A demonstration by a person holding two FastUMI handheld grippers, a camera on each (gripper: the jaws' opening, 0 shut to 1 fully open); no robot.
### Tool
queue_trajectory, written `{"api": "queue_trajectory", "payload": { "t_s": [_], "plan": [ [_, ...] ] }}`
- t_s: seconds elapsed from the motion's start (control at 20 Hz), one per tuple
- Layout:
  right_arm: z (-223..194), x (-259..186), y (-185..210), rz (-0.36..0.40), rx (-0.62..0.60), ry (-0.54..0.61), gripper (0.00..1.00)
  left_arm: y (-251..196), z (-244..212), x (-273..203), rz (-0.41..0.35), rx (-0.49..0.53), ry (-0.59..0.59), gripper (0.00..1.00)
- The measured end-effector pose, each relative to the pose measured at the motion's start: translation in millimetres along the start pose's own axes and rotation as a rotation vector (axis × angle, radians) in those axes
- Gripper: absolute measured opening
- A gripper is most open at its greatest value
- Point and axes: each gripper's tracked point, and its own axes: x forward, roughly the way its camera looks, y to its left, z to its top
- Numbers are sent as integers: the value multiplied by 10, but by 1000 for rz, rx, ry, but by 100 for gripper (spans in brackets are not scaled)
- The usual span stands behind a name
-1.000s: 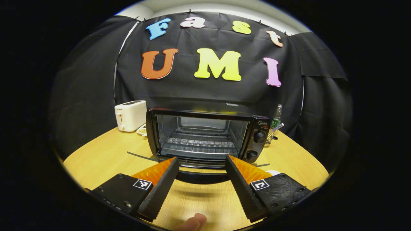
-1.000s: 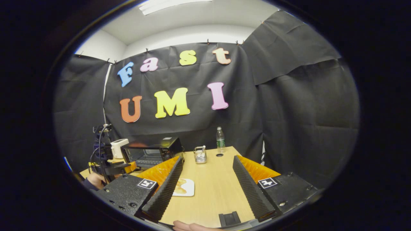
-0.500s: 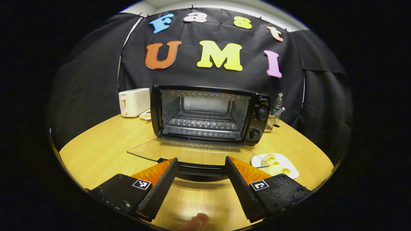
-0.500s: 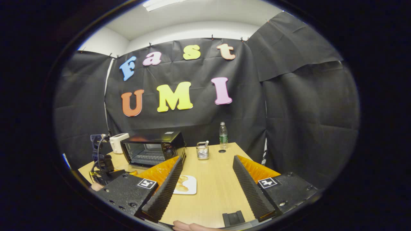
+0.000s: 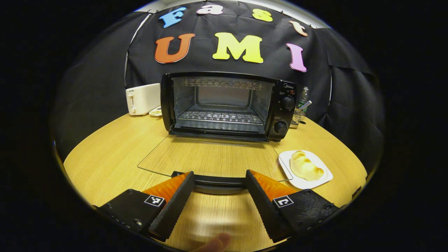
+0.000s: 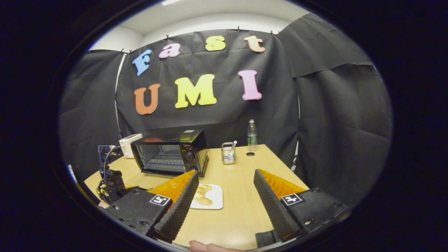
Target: Open the electric oven with the left hand, put the food in, and close the electric oven.
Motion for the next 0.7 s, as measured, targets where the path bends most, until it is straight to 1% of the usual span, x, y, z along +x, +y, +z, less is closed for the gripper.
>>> {"api": "queue_trajectory", "payload": {
  "t_s": [0.05, 0.1, 0.15, 0.25, 0.3, 0.5, 0.55, 0.6, 0.65, 0.7],
  "plan": [
    [-21, 37, 14, 2, 0, 11, 100, 11, 50, -36, -8, 0, -12, 97],
    [-13, 71, 53, 11, -5, 14, 97, 63, 93, -74, -1, 11, -35, 83],
    [-17, 101, 99, 22, -11, 15, 97, 126, 159, -162, 11, 28, -51, 95],
    [-45, 216, 130, 39, -19, 19, 97, 206, 334, -332, 24, 53, -100, 95],
    [-85, 302, 138, 45, -21, 32, 100, 235, 433, -434, 23, 60, -126, 94],
    [-415, 648, 217, 89, -42, 127, 100, 282, 896, -1025, 23, 91, -248, 94],
    [-474, 722, 191, 82, -26, 142, 97, 295, 1004, -1175, 26, 104, -278, 94],
    [-500, 779, 230, 84, 17, 145, 97, 282, 1114, -1333, 23, 115, -315, 94],
    [-569, 836, 317, 109, 58, 153, 97, 254, 1195, -1477, 10, 121, -345, 94],
    [-616, 894, 445, 145, 71, 164, 94, 213, 1238, -1611, -5, 122, -355, 94]
  ]
}}
